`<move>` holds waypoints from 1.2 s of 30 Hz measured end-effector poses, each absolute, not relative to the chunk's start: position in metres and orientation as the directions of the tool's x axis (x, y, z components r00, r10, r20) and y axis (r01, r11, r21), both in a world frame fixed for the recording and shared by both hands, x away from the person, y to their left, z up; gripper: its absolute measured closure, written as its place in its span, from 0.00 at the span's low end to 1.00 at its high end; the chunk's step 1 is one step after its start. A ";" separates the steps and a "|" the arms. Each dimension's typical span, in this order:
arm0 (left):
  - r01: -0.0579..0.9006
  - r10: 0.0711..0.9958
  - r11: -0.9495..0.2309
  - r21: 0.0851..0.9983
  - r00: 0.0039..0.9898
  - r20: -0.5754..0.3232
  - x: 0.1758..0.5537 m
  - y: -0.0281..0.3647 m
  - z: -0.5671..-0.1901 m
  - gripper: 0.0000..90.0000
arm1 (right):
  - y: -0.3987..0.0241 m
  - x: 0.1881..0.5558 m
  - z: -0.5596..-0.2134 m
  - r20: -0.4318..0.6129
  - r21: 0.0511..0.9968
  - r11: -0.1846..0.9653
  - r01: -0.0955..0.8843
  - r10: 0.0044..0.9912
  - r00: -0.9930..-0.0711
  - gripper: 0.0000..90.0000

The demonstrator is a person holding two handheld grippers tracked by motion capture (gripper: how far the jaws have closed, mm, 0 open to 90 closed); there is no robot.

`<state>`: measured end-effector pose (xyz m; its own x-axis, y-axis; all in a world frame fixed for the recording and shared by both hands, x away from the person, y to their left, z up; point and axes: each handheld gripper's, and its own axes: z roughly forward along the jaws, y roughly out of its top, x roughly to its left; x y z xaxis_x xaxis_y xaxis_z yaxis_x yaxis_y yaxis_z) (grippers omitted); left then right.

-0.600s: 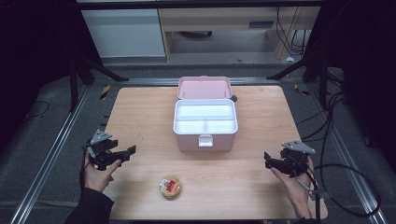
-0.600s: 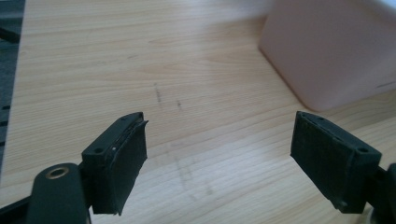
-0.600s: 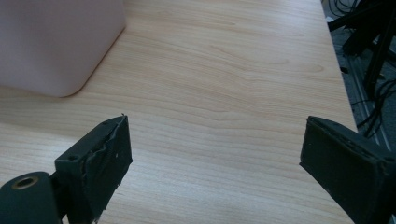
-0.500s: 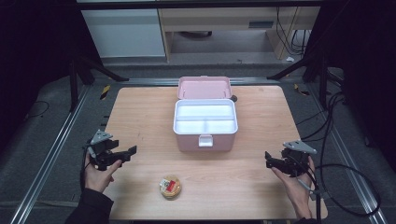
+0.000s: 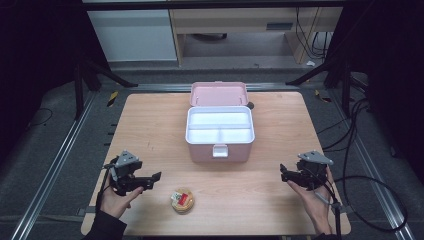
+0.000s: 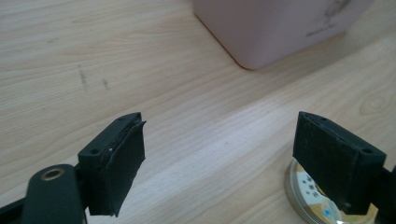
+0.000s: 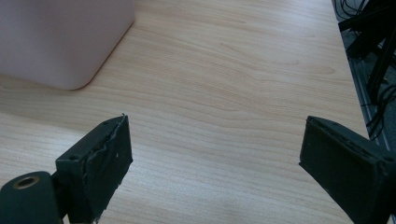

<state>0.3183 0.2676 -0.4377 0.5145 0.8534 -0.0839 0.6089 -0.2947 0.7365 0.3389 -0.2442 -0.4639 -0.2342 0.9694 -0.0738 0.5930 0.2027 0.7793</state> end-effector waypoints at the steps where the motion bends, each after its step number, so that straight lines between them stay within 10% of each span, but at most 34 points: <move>1: 0.606 0.849 -0.308 0.733 0.523 -0.076 0.317 0.264 -0.438 0.18 | -0.244 0.339 -0.464 -0.074 0.780 0.203 0.592 0.969 -0.235 0.10; 36: 0.578 0.636 -0.663 0.475 0.770 -0.049 0.305 0.181 -0.470 0.13 | -0.236 0.343 -0.480 -0.137 0.701 0.314 0.641 0.941 -0.311 0.10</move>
